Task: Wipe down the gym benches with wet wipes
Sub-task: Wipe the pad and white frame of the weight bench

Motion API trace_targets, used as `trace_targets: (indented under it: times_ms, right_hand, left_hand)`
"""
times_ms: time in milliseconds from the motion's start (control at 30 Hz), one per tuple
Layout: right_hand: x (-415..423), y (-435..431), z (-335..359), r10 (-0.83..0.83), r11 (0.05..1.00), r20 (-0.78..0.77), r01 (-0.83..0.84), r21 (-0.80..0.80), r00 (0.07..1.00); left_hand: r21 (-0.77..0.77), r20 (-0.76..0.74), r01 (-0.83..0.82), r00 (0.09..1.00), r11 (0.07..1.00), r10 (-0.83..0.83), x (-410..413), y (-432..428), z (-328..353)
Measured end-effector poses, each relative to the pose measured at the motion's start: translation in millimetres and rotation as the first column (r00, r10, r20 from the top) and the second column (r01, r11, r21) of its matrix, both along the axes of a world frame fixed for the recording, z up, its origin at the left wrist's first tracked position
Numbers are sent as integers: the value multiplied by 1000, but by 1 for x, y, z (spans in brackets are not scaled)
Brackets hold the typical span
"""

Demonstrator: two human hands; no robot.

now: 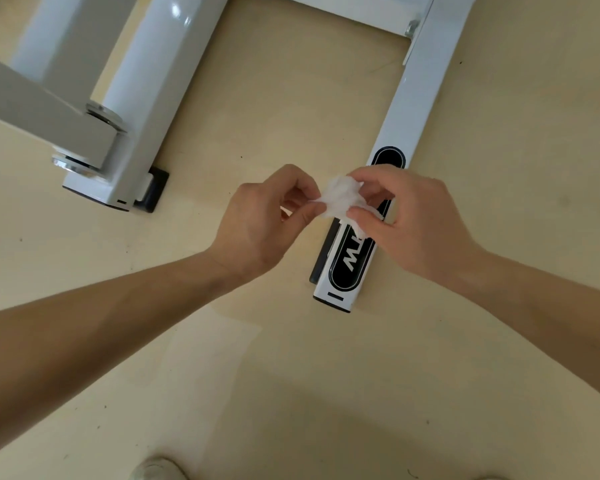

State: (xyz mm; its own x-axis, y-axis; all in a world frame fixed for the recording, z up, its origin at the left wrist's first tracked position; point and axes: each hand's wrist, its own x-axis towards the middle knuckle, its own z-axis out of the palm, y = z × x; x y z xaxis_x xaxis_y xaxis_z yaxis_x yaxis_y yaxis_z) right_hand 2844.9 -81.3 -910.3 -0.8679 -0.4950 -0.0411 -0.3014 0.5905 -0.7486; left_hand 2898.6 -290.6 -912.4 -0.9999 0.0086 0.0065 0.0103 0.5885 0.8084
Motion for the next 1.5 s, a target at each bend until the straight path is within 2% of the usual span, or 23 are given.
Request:
trace_targets:
  times_ms: [67,200,400,533,633,767,867,967,1100,1200,1300,1400,1500]
  right_hand:
    - [-6,3,1,-14,996,144,27,-86,990]
    - [-15,12,1,-64,991,110,76,-109,992]
    - [-13,8,3,38,999,80,-37,-11,996]
    - [-21,6,5,-34,997,69,39,-70,997]
    - [-26,12,4,-49,999,32,49,-15,998]
    - [-22,10,8,-9,1000,163,10,-8,987]
    - [-22,2,12,43,997,151,-34,-65,988]
    - [-27,4,14,-16,994,185,35,-101,983]
    - [-33,17,18,-112,973,306,166,-159,946]
    - [-31,22,16,-163,984,226,174,-30,960]
    - [-24,22,12,-154,985,79,147,91,985]
    - [-14,25,2,34,954,-172,20,299,984]
    - [-5,29,-8,175,924,-367,-23,383,914]
  left_hand:
    - [44,81,-84,993,996,80,0,-2,1]
    - [138,227,-195,961,971,161,-1,-2,5]
    - [167,203,-122,975,978,87,-8,13,17]
    - [171,186,-138,977,976,106,-12,13,17]
    - [185,178,-177,973,967,144,-13,7,15]
    - [229,186,-110,980,967,68,-14,6,17]
    - [242,189,-49,982,969,3,-16,8,20]
    - [228,193,-103,979,968,59,-17,6,20]
    - [177,271,-228,947,958,175,-15,1,17]
    - [93,298,-259,928,961,221,-14,2,9]
    - [-84,331,-210,916,974,226,-15,12,-1]
    - [-235,329,-110,926,966,185,-10,26,-11]
    - [-171,249,-100,958,980,141,2,34,-20]
